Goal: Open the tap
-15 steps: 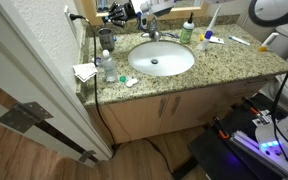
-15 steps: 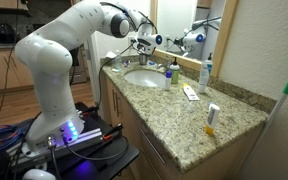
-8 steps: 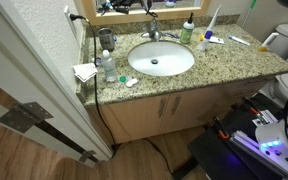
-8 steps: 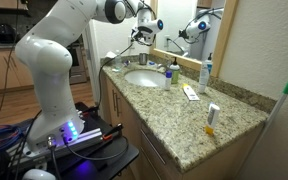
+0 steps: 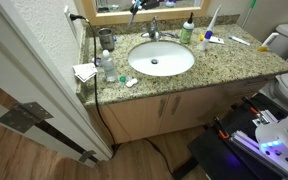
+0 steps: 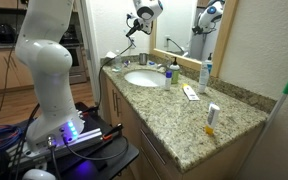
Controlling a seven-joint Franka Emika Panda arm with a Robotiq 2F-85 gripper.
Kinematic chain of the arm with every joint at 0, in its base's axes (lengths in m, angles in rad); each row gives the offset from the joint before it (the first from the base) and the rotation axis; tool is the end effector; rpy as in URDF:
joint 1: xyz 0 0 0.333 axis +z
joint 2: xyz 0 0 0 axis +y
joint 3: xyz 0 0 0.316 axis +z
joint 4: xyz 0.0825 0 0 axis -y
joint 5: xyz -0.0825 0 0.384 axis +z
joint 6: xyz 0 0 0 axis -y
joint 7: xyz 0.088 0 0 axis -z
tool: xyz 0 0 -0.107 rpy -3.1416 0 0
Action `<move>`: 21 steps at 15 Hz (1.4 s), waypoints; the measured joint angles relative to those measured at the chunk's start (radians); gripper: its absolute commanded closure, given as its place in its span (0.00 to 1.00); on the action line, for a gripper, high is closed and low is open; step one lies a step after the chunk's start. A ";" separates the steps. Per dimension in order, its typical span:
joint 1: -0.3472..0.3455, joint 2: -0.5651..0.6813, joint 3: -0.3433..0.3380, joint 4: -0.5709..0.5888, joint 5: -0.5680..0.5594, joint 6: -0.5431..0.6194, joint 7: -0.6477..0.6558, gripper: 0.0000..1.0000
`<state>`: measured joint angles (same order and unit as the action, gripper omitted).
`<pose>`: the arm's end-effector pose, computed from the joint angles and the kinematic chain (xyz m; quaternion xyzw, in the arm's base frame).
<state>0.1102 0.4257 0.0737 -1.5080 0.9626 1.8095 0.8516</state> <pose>0.6584 0.1839 0.4465 -0.7835 0.4188 0.2735 0.3688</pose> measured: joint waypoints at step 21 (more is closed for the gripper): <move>-0.107 -0.246 -0.208 -0.504 -0.577 -0.049 0.503 0.91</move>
<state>0.0029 0.1794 -0.1344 -2.0125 0.3857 1.7601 1.3548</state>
